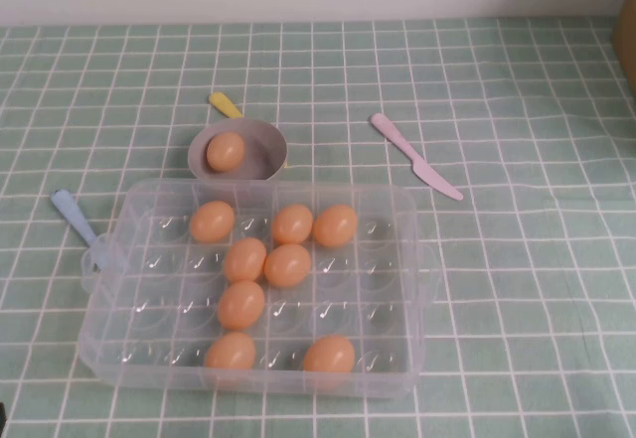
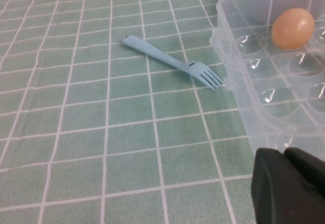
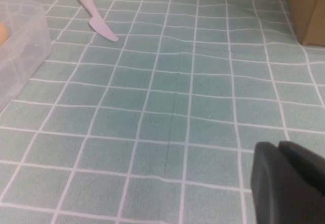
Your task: Take an egg out of the egg box
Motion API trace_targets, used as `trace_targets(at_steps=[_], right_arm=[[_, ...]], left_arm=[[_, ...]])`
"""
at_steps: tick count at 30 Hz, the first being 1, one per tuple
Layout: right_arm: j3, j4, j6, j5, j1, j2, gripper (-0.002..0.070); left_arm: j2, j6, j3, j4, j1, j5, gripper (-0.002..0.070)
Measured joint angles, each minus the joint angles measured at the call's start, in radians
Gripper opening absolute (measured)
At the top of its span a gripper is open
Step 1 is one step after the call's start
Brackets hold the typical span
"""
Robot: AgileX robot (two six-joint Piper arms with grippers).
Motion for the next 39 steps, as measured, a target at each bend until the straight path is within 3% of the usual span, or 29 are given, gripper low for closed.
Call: trace_targets(at_steps=[8,30,39], right_arm=[[0.0,0.077,0.0,-0.002,0.0,0.0,-0.0017],[0.0,0.655,0.0,-0.264,0.0,0.0,-0.0017],[-0.033,0.697,0.0,-0.142,0.0,0.038,-0.0017]], left_arm=[[0.0,0.0,0.0,0.0,0.0,0.0,-0.0003],[0.0,0.0,0.0,0.0,0.0,0.0,-0.0003],[0.0,0.0,0.0,0.0,0.0,0.0,-0.0003]])
